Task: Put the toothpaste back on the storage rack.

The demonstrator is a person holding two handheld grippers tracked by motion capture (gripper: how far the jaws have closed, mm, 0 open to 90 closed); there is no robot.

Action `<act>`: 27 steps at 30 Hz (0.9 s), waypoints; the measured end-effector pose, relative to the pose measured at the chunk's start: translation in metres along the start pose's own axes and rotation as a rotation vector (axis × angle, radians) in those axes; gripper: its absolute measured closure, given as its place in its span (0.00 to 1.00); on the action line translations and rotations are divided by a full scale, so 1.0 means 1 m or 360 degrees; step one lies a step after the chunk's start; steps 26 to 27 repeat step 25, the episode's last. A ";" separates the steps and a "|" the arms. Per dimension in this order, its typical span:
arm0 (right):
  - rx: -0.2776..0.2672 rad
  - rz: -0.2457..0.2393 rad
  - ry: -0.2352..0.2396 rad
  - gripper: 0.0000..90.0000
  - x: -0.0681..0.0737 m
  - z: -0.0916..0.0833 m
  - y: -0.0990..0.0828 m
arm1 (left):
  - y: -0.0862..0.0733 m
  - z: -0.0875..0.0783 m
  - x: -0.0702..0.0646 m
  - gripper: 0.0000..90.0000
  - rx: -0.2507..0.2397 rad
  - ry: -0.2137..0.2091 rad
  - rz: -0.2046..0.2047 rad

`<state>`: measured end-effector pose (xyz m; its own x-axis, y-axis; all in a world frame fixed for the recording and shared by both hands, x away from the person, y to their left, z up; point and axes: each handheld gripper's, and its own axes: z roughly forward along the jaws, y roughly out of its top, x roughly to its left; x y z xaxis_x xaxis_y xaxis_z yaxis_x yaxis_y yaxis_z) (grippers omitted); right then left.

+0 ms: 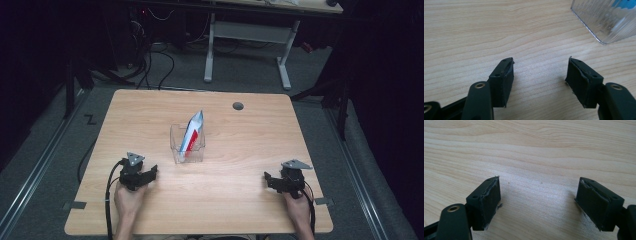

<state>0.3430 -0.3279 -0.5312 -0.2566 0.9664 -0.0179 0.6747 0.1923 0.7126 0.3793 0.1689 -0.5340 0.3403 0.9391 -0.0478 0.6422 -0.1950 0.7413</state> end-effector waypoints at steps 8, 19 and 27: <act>0.0000 0.0000 0.0000 0.22 0.000 0.000 0.000 | -0.002 0.001 -0.003 0.42 -0.0017 0.0032 0.0042; 0.0000 0.0000 0.0000 0.22 0.000 0.000 0.000 | -0.002 0.001 -0.004 0.39 -0.0011 0.0034 0.0051; 0.0000 0.0002 0.0000 0.22 0.000 0.000 0.000 | -0.003 0.001 -0.004 0.37 -0.0011 0.0030 0.0051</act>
